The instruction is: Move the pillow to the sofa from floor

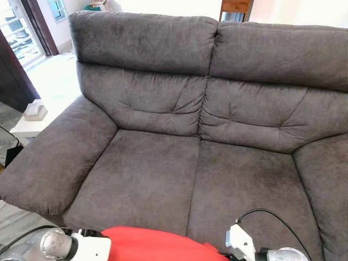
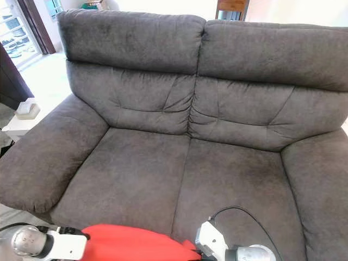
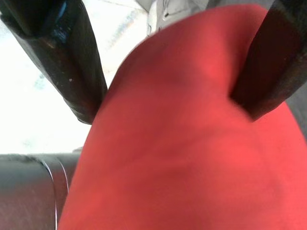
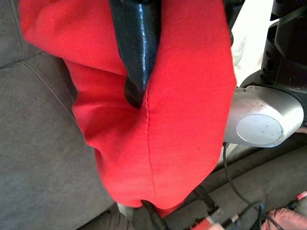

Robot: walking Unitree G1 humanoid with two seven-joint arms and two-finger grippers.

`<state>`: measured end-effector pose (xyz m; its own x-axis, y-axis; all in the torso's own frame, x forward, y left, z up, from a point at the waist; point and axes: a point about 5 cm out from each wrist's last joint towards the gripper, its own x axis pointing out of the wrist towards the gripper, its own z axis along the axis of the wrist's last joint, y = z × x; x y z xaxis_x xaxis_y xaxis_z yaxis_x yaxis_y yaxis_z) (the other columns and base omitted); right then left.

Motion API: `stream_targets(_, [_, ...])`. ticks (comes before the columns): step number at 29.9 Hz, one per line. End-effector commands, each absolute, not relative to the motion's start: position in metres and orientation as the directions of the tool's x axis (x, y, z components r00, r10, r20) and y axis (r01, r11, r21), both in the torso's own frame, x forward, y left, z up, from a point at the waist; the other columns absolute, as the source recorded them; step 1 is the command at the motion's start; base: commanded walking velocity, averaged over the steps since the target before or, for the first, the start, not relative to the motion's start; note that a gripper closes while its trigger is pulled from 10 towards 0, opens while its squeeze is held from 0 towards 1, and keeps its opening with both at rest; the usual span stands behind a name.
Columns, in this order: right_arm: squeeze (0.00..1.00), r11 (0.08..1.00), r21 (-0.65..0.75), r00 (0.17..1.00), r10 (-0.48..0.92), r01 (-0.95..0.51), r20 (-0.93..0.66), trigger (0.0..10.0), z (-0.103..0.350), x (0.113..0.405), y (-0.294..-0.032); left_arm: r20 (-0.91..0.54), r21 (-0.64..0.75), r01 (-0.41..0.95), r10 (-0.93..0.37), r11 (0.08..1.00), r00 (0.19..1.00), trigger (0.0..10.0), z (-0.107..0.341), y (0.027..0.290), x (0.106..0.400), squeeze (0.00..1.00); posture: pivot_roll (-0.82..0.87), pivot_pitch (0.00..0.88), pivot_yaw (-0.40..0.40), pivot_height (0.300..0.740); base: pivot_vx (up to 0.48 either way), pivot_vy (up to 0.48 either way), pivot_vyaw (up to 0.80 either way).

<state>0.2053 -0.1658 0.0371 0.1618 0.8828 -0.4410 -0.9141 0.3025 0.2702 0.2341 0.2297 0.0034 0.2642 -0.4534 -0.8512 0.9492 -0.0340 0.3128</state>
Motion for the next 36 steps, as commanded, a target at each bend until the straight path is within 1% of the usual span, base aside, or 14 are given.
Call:
stream_targets(1, [0.0, 0.253, 0.215, 0.169, 0.923, -0.943, -0.346, 10.0, 0.057, 0.211, -0.157, -0.852, 0.323, 0.945, -0.449, -0.049, 0.268, 10.0, 0.001, 0.229, 0.233, 0.0, 0.01, 0.102, 0.012, 0.74, 0.0, 0.0, 0.0])
stream_targets(4, [0.0, 0.254, 0.214, 0.17, 0.923, -0.943, -0.345, 10.0, 0.058, 0.211, -0.157, -0.843, 0.34, 0.939, -0.459, -0.046, 0.282, 10.0, 0.001, 0.226, 0.236, 0.0, 0.01, 0.103, 0.011, 0.74, 0.0, 0.0, 0.0])
stream_targets(7, [0.0, 0.26, 0.21, 0.177, 0.921, -0.943, -0.346, 10.0, 0.059, 0.212, -0.157, -0.825, 0.387, 0.921, -0.462, -0.041, 0.326, 10.0, 0.0, 0.221, 0.24, 0.0, 0.01, 0.105, 0.011, 0.74, 0.0, 0.0, 0.0])
stream_targets(8, [0.0, 0.26, 0.21, 0.177, 0.921, -0.943, -0.346, 10.0, 0.059, 0.212, -0.157, -0.825, 0.387, 0.921, -0.462, -0.041, 0.326, 10.0, 0.0, 0.221, 0.24, 0.0, 0.01, 0.105, 0.011, 0.74, 0.0, 0.0, 0.0])
stream_targets(9, [0.0, 0.262, 0.208, 0.18, 0.921, -0.942, -0.346, 10.0, 0.059, 0.212, -0.157, -0.825, 0.395, 0.917, -0.458, -0.051, 0.33, 0.0, 0.0, 0.221, 0.24, 0.0, 0.01, 0.106, 0.01, 0.74, 0.0, 0.0, 0.0])
stream_targets(21, [0.0, 0.267, 0.208, 0.185, 0.92, -0.941, -0.346, 10.0, 0.058, 0.213, -0.156, -0.837, 0.385, 0.918, -0.457, -0.099, 0.302, 0.0, 0.001, 0.224, 0.24, 0.0, 0.02, 0.105, 0.012, 0.74, 0.0, 0.0, 0.0])
stream_targets(25, [0.0, 0.266, 0.207, 0.184, 0.92, -0.942, -0.345, 10.0, 0.057, 0.213, -0.154, -0.827, 0.399, 0.912, -0.468, -0.094, 0.313, 0.0, 0.002, 0.223, 0.241, 0.0, 0.02, 0.105, 0.014, 0.74, 0.0, 0.0, 0.0])
stream_targets(33, [0.0, 0.264, 0.209, 0.182, 0.922, -0.942, -0.343, 10.0, 0.056, 0.213, -0.152, -0.815, 0.402, 0.91, -0.493, -0.104, 0.304, 0.0, 0.003, 0.22, 0.239, 0.0, 0.02, 0.103, 0.014, 0.74, 0.0, 0.0, 0.0])
stream_targets(36, [0.0, 0.262, 0.207, 0.181, 0.921, -0.942, -0.344, 10.0, 0.056, 0.214, -0.15, -0.798, 0.412, 0.908, -0.513, -0.082, 0.316, 0.0, 0.004, 0.217, 0.241, 0.0, 0.03, 0.1, 0.014, 0.74, 0.0, 0.0, 0.0])
